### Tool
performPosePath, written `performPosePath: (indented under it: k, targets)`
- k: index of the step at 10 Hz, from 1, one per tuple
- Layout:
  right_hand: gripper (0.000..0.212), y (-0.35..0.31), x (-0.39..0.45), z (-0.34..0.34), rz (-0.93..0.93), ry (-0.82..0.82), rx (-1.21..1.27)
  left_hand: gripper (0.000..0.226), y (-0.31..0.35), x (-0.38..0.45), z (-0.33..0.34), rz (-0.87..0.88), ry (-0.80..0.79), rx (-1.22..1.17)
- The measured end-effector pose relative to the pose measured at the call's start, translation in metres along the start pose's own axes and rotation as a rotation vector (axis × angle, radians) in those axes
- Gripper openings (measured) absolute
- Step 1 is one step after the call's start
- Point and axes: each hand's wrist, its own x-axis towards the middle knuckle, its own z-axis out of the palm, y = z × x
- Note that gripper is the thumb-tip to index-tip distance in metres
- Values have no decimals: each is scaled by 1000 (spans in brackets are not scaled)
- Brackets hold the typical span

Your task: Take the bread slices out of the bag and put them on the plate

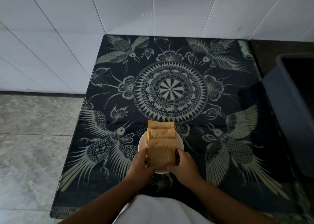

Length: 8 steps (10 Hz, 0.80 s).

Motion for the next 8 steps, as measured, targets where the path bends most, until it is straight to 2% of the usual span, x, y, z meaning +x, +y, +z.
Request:
performPosePath:
  k: [2, 4, 6, 7, 8]
  targets:
    - [62, -4, -1, 2, -34, 5, 62, 83, 8, -1, -2, 19, -82, -32]
    - [64, -4, -1, 0, -41, -17, 58, 73, 5, -2, -9, 9, -149, -145]
    - [60, -7, -4, -3, -97, -31, 73, 85, 5, -5, -10, 49, -229, -119]
    - [55, -6, -7, -4, -116, -30, 72, 72, 4, -7, -9, 75, -176, -114]
    - [50, -6, -10, -7, -95, -29, 49, 65, 3, -13, -11, 129, -58, 46]
